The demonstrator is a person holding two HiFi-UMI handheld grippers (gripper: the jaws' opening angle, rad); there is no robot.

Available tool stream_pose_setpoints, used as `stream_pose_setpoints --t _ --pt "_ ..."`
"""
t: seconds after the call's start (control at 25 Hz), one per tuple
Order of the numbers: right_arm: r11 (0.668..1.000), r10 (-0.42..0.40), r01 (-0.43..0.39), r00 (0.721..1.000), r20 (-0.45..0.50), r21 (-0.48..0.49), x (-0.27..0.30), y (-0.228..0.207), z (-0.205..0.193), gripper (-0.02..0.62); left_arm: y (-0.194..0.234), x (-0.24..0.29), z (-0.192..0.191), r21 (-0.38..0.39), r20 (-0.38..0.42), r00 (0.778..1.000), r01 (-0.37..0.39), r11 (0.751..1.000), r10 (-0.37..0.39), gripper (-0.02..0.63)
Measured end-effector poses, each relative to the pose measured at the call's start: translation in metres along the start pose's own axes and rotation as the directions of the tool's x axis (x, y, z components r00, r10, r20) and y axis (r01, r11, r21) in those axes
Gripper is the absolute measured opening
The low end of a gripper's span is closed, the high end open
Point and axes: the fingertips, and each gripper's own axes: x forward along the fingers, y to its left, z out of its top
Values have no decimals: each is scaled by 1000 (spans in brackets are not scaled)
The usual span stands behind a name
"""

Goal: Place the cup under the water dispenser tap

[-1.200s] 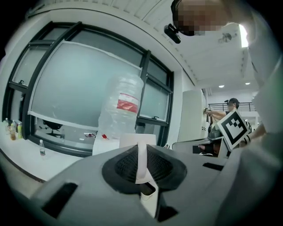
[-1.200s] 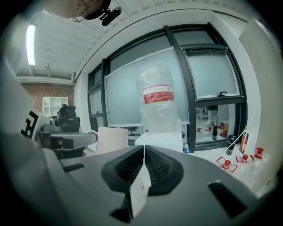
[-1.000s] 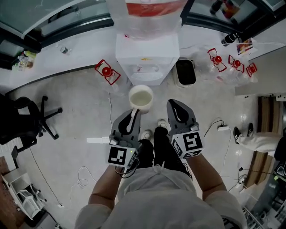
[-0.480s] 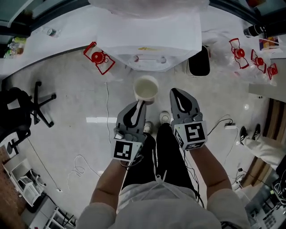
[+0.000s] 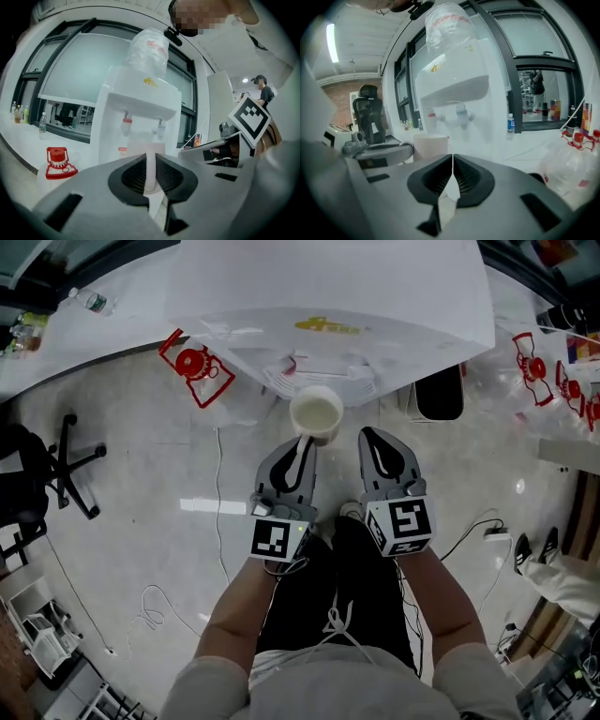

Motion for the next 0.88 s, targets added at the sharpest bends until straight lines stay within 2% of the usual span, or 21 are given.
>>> stream_pose_setpoints --t 0.24,0.52,0.88 --pt "1000 19 -18 1000 9 -23 30 2 -23 29 34 25 -43 -8 28 998 -49 999 49 44" --pt "999 36 -35 999 16 -25 48 9 -30 29 56 44 -59 -13 74 995 -71 997 72 44" --pt "999 49 -49 999 -18 -20 54 8 -40 29 55 48 -71 71 76 994 -82 994 76 44"
